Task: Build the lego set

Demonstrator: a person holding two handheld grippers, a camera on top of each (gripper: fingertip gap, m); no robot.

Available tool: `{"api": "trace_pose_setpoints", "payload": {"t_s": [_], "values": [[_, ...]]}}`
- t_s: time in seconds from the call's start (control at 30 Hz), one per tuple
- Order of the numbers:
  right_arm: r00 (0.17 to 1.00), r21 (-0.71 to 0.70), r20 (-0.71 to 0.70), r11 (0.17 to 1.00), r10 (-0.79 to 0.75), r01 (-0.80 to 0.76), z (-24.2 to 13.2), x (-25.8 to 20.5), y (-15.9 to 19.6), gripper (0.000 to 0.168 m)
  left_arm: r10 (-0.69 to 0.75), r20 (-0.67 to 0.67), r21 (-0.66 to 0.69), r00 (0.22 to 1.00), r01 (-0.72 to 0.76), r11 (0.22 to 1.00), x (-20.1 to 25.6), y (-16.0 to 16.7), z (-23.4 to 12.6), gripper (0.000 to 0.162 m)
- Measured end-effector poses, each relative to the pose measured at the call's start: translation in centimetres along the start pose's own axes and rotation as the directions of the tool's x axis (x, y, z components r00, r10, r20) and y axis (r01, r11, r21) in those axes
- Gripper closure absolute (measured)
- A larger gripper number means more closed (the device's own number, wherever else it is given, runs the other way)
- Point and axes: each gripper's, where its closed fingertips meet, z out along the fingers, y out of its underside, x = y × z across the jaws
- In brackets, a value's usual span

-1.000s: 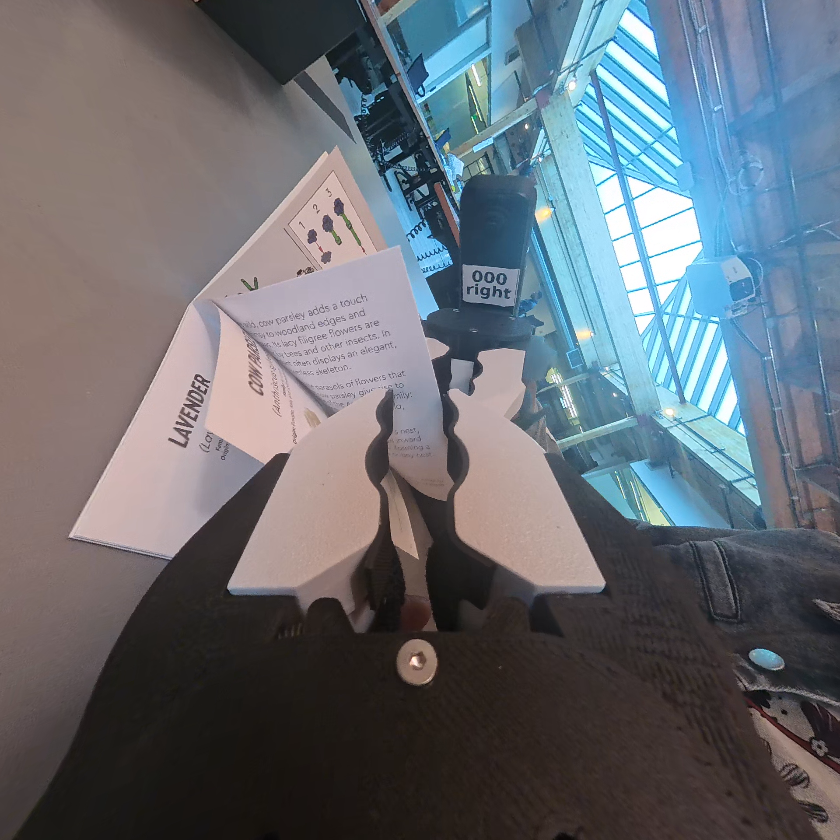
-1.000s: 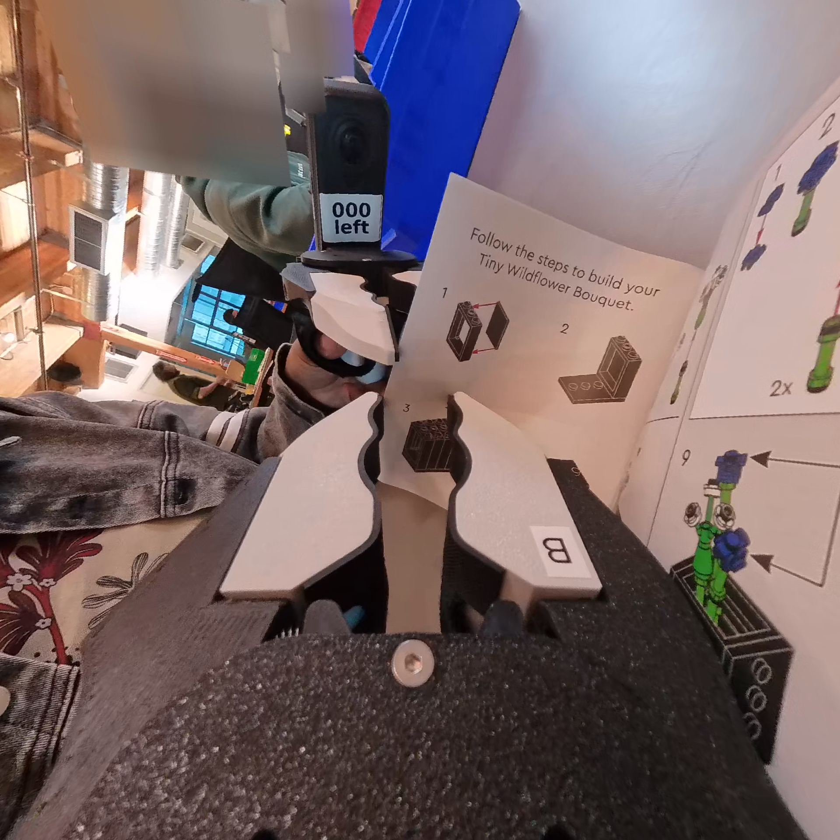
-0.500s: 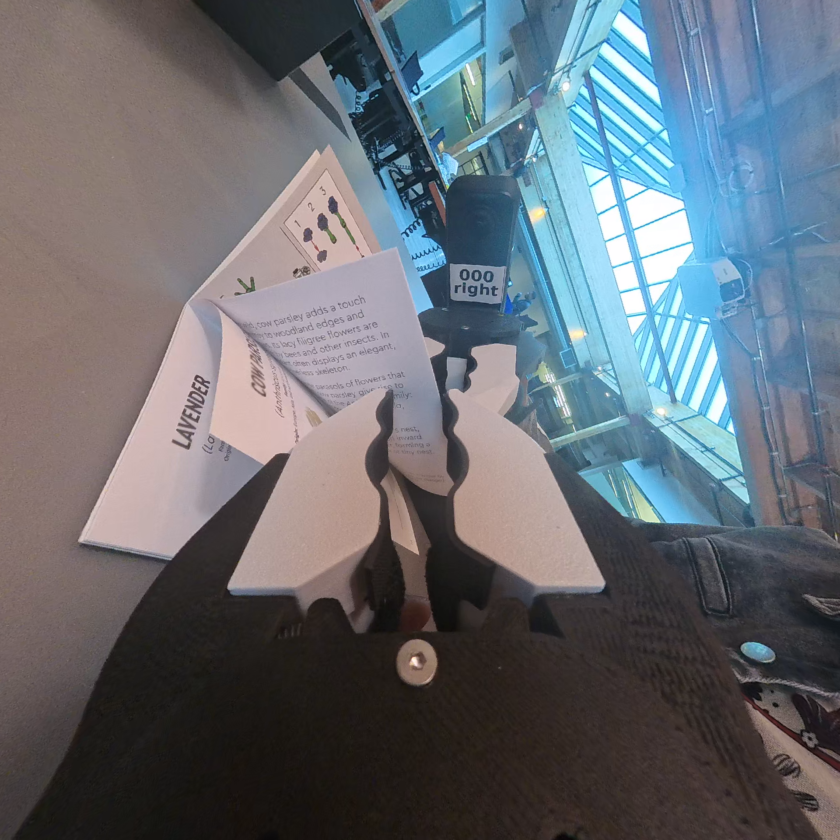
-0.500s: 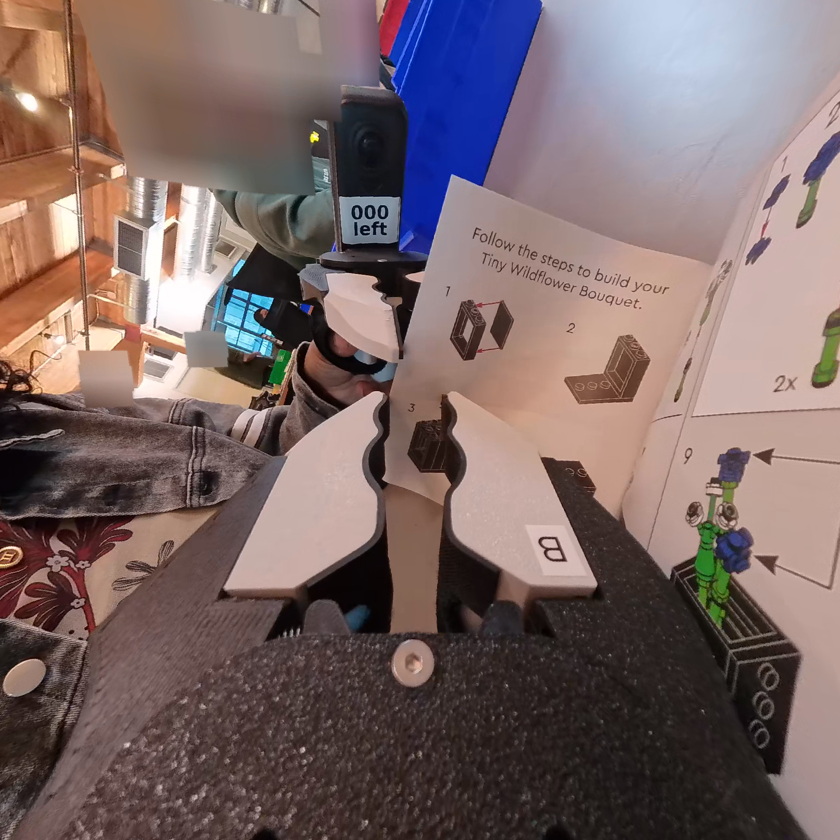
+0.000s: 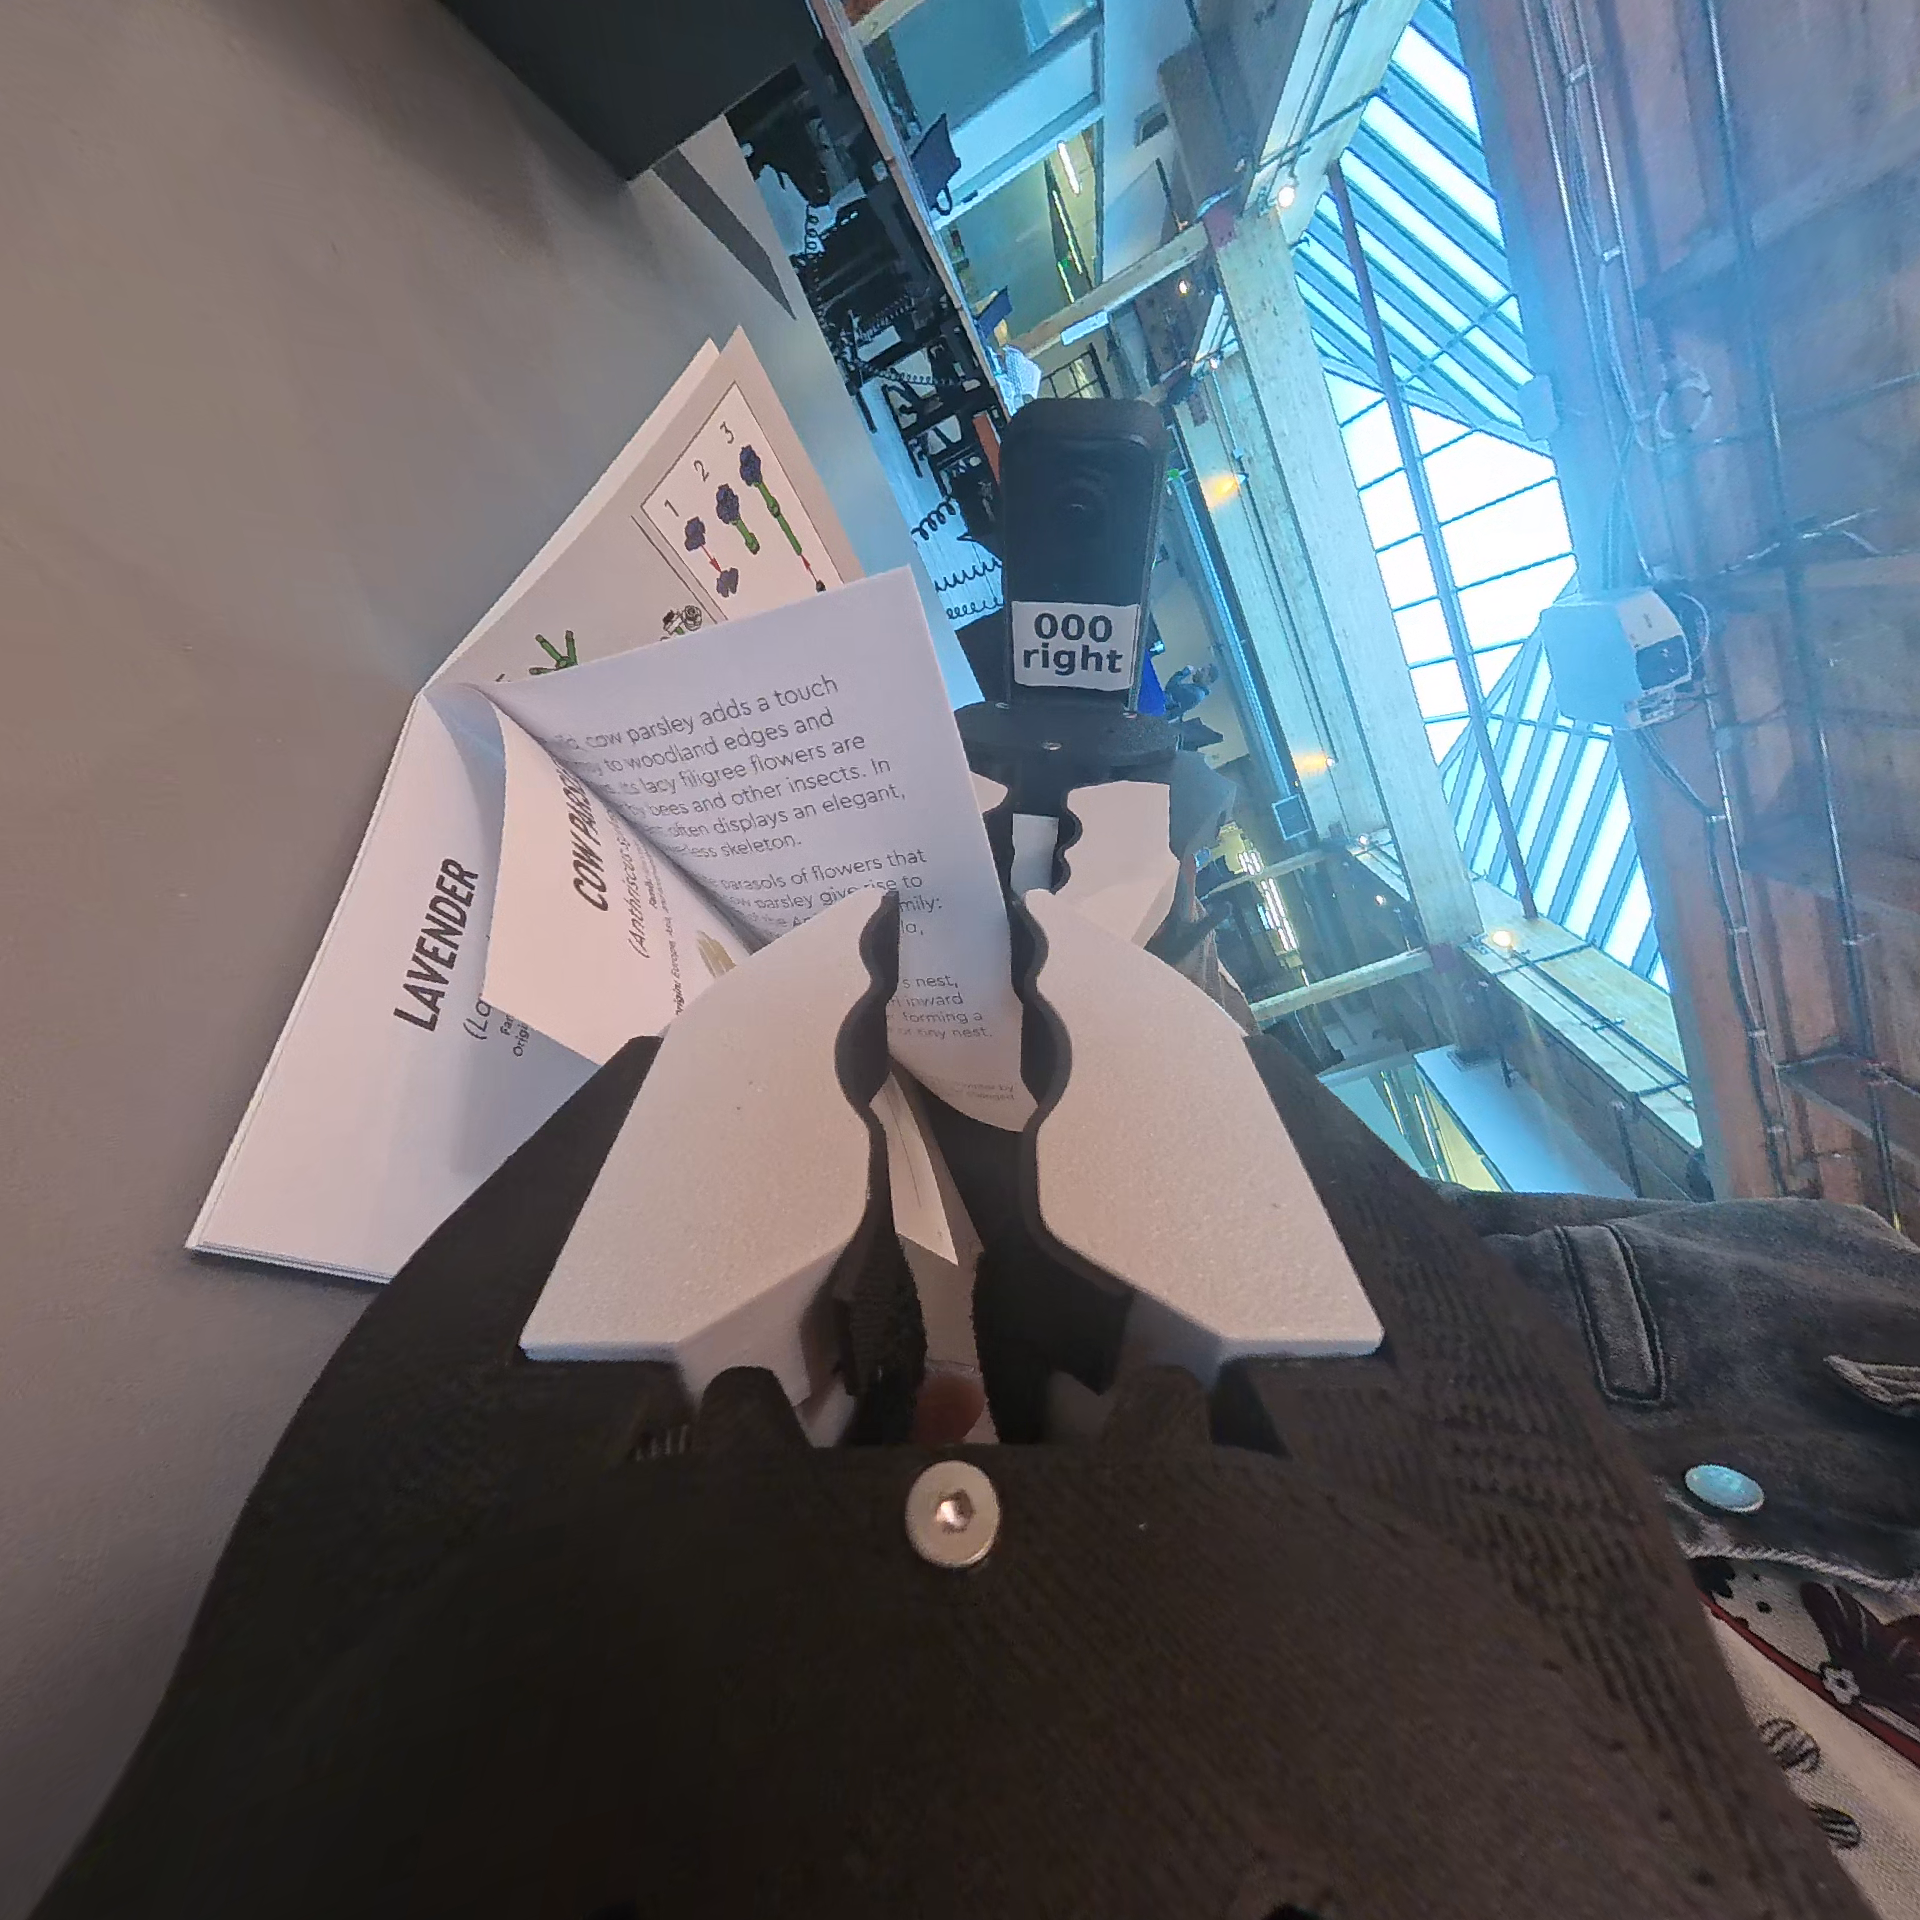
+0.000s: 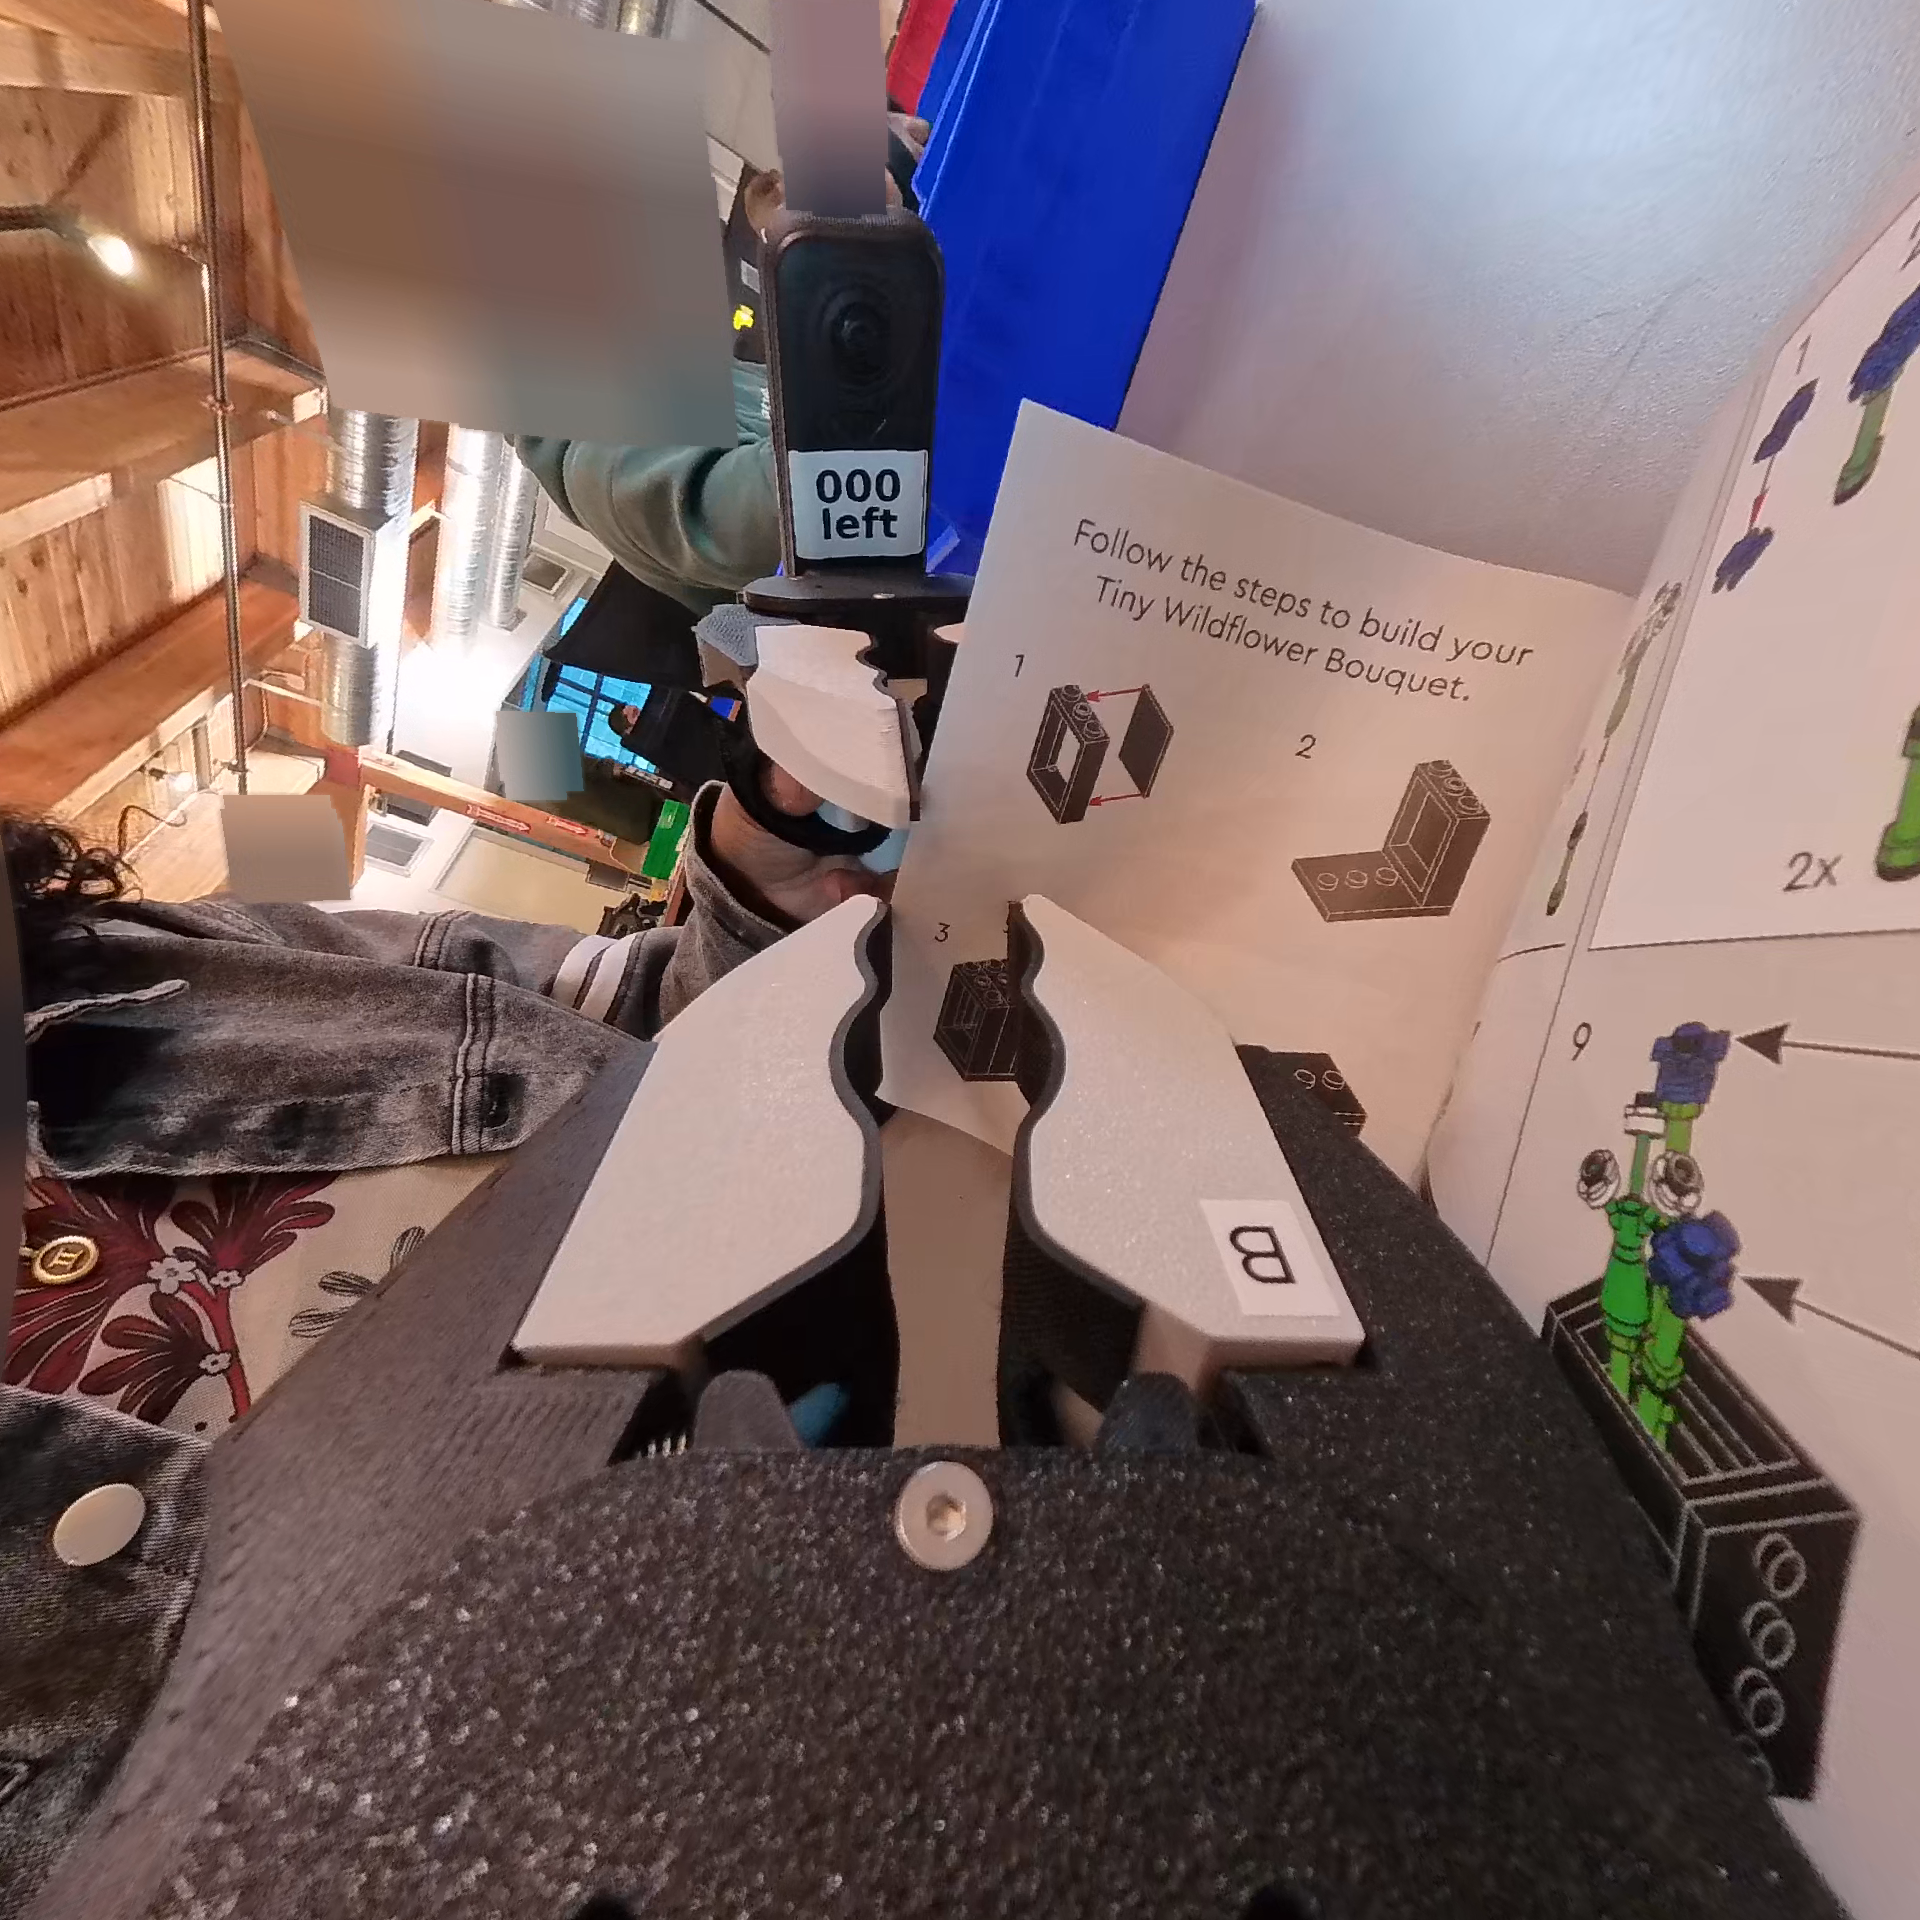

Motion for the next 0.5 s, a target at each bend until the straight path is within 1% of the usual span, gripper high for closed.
{"api": "trace_pose_setpoints", "payload": {"t_s": [0.1,0.27,0.37,0.43,0.5], "values": [[1.000,0.004,0.006,1.000,0.000,0.000,-0.04,-0.09,-0.07,0.152,0.001,0.004,0.001,1.000,-0.001,1.000,-0.04,-0.01,-0.01,0.141],[0.998,-0.001,-0.047,0.999,-0.033,0.033,-0.01,0.24,-0.05,0.152,0.005,0.010,-0.007,1.000,-0.005,1.000,-0.10,0.13,0.05,0.142],[0.996,0.006,-0.060,0.998,-0.058,0.059,-0.12,0.12,-0.22,0.164,0.005,0.009,-0.006,1.000,-0.005,1.000,-0.08,0.11,0.04,0.142],[0.994,0.007,-0.085,0.997,-0.075,0.076,-0.22,0.26,-0.27,0.168,0.006,0.009,-0.011,1.000,-0.006,1.000,-0.08,0.18,0.07,0.142],[0.989,0.005,-0.115,0.996,-0.089,0.090,-0.29,0.48,-0.27,0.168,0.007,0.010,-0.015,1.000,-0.007,1.000,-0.09,0.23,0.09,0.142]]}}
